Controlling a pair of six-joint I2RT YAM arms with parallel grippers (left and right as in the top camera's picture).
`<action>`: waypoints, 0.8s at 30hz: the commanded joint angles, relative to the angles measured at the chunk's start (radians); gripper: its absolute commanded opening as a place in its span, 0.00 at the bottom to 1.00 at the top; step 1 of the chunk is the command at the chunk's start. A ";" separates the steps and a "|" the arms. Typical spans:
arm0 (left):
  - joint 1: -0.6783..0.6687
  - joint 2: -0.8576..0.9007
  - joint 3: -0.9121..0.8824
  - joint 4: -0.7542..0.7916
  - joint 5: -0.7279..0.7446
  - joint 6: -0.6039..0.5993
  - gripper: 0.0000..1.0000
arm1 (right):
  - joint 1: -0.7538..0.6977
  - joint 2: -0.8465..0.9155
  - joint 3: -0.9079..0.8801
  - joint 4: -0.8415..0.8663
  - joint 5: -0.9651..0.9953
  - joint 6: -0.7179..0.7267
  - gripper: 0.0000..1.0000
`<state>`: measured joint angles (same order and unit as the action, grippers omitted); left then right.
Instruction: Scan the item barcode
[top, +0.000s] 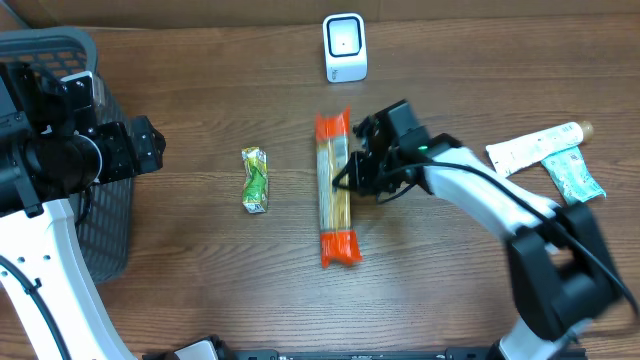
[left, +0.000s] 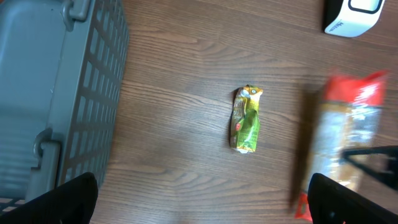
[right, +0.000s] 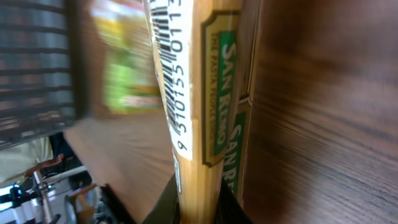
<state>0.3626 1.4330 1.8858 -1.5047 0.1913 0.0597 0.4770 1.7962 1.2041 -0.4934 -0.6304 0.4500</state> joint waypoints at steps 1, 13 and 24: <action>0.003 0.005 0.006 -0.002 0.009 0.019 1.00 | -0.002 -0.211 0.062 0.026 -0.088 -0.062 0.04; 0.003 0.005 0.006 -0.002 0.009 0.019 1.00 | -0.034 -0.371 0.180 0.067 -0.304 0.015 0.04; 0.003 0.005 0.006 -0.002 0.009 0.019 1.00 | -0.027 -0.370 0.183 0.011 -0.111 -0.017 0.04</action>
<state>0.3626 1.4330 1.8858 -1.5047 0.1913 0.0597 0.4473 1.4681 1.3319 -0.4797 -0.8288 0.4595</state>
